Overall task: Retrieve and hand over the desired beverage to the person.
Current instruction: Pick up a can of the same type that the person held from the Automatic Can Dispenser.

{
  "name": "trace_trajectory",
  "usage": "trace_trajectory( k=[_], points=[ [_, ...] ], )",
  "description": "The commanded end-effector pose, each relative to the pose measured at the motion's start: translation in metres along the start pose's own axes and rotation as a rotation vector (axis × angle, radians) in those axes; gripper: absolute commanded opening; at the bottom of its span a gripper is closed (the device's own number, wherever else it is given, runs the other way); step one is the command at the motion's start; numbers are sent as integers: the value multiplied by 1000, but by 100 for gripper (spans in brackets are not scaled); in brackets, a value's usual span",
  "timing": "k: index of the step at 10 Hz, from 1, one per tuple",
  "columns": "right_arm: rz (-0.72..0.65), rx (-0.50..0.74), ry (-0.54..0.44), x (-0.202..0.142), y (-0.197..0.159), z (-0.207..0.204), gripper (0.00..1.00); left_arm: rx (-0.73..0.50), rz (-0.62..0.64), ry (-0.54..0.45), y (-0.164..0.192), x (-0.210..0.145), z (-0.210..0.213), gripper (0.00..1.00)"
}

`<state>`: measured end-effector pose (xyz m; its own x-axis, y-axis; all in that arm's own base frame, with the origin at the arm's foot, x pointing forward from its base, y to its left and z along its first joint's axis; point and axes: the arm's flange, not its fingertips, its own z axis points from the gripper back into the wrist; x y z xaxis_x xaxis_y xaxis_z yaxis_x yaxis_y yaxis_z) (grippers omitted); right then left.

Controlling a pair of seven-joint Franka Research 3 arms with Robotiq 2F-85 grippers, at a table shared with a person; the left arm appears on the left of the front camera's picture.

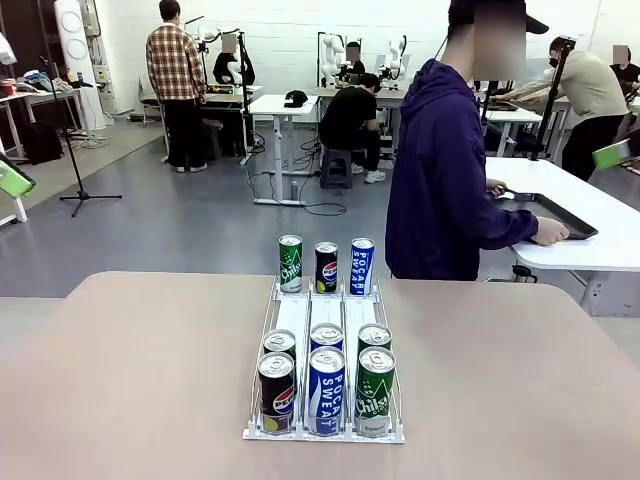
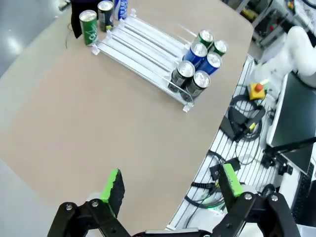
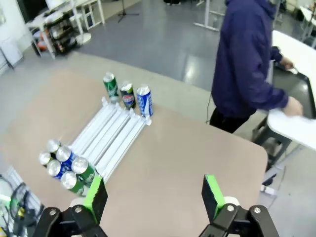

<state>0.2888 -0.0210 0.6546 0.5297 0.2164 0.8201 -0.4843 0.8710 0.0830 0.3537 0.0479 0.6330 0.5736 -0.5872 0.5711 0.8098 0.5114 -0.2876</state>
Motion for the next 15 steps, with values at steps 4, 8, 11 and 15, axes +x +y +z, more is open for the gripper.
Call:
trace_trajectory(
  k=[4, 8, 11, 15],
  points=[
    [-135, 5, -146, -38, -40, 46, 100, -38, 143, -404, 42, -74, 37, 100],
    [-170, 17, -128, -51, -54, 51, 100, 37, 184, -489, 20, -82, 44, 100],
    [-174, -13, -138, -43, -51, 56, 100, -16, 199, -463, 34, -87, 53, 100],
    [-174, -13, -138, -43, -51, 56, 100, -16, 199, -463, 34, -87, 53, 100]
  ],
)
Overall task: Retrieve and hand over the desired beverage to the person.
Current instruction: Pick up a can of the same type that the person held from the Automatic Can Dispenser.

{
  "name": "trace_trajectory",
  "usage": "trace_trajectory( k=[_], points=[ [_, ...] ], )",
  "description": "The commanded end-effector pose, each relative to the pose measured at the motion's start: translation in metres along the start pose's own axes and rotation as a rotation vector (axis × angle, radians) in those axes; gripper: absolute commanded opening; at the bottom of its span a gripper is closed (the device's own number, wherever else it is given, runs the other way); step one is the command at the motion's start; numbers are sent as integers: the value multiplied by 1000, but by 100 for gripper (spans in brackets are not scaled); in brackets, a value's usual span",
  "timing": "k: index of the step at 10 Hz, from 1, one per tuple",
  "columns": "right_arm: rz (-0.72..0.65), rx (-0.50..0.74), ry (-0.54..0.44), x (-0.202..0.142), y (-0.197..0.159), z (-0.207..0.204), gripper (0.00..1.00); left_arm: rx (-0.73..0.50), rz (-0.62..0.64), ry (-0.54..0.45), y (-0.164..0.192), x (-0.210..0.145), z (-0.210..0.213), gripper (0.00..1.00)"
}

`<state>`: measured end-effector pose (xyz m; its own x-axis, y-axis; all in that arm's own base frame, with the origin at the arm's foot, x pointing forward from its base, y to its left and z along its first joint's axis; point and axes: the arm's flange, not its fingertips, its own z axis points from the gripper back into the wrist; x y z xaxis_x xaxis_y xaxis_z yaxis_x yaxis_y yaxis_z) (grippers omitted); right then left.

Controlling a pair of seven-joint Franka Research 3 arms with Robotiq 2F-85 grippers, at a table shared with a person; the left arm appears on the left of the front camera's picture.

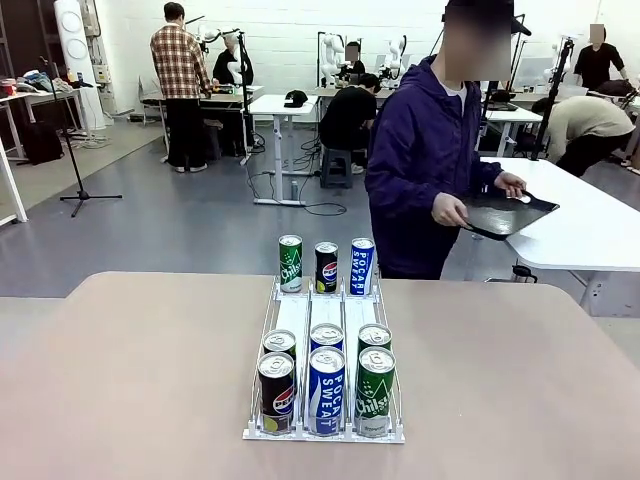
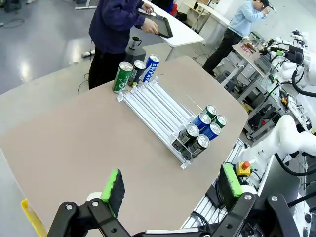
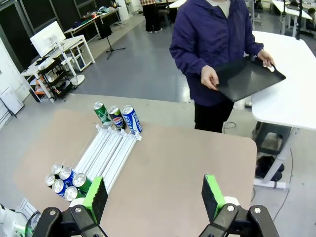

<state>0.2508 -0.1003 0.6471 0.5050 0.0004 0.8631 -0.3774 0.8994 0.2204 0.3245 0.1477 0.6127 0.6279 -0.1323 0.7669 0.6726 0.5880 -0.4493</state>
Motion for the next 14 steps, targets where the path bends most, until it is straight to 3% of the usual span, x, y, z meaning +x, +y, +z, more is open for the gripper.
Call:
trace_trajectory(
  k=[1, 14],
  points=[
    [1, 8, -1, 0, 0, -1, 100, -14, -26, -13, 1, 1, 2, 100],
    [1, 8, -1, 0, 0, -1, 100, -14, -26, -13, 1, 1, 2, 100]
  ],
)
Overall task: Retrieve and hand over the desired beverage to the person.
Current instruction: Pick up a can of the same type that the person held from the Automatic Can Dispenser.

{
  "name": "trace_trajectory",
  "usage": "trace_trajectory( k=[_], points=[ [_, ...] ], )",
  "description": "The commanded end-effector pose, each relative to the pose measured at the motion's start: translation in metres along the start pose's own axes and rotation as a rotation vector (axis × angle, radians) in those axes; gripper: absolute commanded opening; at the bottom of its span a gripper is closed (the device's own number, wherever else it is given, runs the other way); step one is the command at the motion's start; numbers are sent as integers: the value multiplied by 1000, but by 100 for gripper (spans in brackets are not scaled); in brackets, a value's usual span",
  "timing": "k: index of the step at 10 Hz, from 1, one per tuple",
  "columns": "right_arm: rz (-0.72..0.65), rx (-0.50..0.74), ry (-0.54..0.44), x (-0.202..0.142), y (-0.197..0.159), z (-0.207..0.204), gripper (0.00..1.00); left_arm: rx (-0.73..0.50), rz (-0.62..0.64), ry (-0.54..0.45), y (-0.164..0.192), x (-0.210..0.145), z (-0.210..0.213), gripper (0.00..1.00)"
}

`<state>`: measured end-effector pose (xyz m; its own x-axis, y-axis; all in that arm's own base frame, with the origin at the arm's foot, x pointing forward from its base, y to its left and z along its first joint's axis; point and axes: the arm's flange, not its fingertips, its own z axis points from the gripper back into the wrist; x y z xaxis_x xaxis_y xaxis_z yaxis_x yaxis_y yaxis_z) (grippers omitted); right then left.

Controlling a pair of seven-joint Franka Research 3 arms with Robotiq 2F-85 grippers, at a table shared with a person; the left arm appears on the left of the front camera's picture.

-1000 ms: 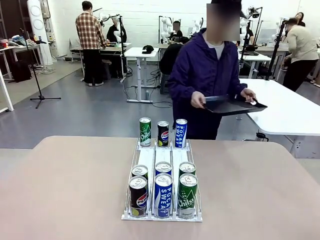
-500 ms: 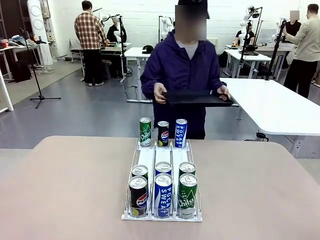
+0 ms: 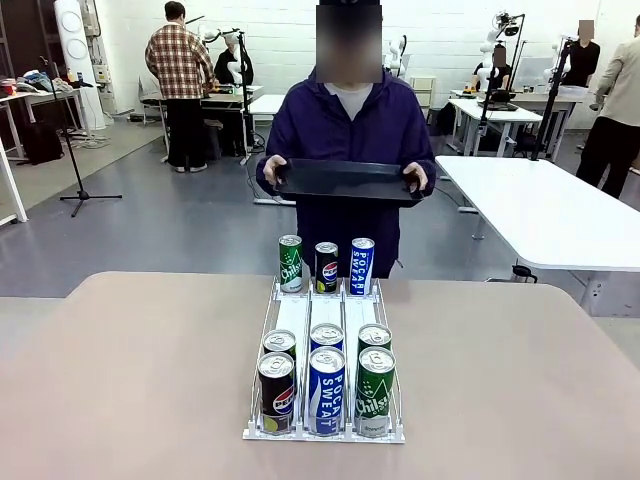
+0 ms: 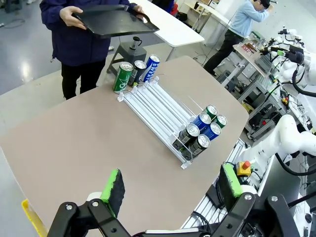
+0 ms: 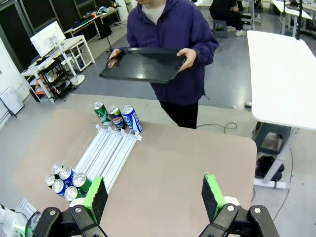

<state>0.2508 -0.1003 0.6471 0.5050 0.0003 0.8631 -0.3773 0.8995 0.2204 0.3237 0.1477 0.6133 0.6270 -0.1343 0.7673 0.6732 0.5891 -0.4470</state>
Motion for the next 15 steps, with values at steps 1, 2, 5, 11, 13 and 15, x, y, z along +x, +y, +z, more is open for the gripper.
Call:
trace_trajectory(
  k=[1, 2, 5, 11, 13, 15],
  points=[
    [1, 8, -1, 0, 0, -1, 100, -15, -24, -14, 2, 1, 1, 100],
    [1, 8, -1, 0, 0, -1, 100, -15, -24, -14, 2, 1, 1, 100],
    [1, 8, -1, 0, 0, -1, 100, -15, -24, -14, 2, 1, 1, 100],
    [1, 8, -1, 0, 0, -1, 100, -15, -24, -14, 2, 1, 1, 100],
    [1, 8, -1, 0, 0, -1, 100, -15, -24, -14, 2, 1, 1, 100],
    [1, 8, -1, 0, 0, -1, 100, -15, -24, -14, 2, 1, 1, 100]
  ],
)
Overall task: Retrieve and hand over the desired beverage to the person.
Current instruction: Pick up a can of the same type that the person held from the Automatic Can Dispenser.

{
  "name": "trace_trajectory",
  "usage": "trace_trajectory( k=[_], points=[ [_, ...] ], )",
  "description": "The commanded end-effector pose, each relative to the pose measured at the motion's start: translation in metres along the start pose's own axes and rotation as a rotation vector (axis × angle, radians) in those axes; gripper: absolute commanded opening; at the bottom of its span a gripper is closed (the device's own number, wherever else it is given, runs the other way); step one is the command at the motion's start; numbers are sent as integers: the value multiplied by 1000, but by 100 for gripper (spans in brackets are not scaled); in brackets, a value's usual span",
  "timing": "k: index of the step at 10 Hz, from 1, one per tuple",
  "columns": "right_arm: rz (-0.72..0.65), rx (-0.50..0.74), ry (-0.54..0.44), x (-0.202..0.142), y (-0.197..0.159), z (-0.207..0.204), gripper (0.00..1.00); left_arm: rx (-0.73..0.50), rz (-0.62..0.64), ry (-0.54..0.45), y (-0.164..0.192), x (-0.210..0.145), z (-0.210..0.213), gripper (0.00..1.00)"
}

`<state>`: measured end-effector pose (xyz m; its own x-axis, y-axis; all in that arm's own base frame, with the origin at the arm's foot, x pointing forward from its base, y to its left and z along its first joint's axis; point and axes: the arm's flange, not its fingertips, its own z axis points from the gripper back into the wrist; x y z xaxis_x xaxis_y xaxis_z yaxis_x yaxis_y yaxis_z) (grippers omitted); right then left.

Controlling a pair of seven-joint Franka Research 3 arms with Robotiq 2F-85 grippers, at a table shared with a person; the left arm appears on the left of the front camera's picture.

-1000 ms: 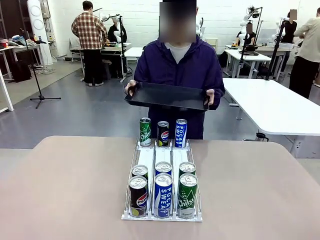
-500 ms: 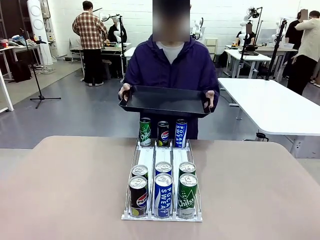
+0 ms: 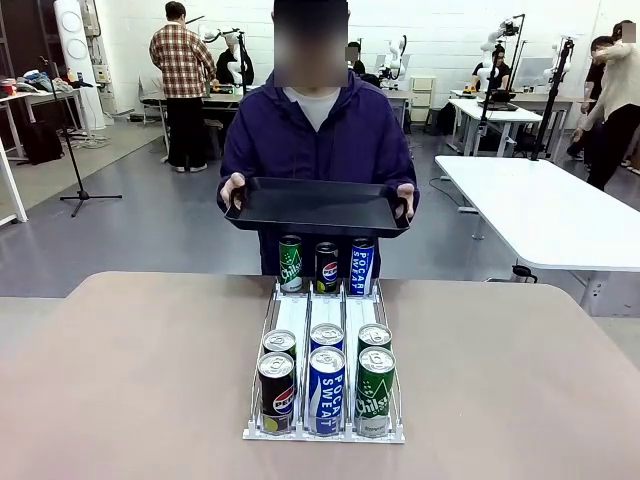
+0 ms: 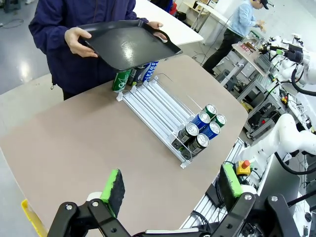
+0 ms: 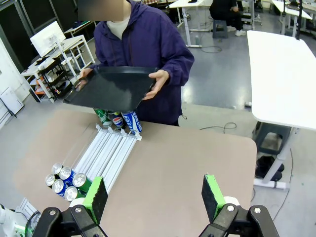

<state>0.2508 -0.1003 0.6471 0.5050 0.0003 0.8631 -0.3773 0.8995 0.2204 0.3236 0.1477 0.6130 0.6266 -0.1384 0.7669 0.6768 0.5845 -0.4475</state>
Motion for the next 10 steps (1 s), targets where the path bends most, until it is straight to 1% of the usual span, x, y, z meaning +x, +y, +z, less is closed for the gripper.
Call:
trace_trajectory(
  k=[1, 10],
  points=[
    [1, 8, -1, 0, 0, -1, 100, -10, -22, -17, 1, 2, 1, 100],
    [1, 8, -1, 0, 0, -1, 100, -10, -22, -17, 1, 2, 1, 100]
  ],
)
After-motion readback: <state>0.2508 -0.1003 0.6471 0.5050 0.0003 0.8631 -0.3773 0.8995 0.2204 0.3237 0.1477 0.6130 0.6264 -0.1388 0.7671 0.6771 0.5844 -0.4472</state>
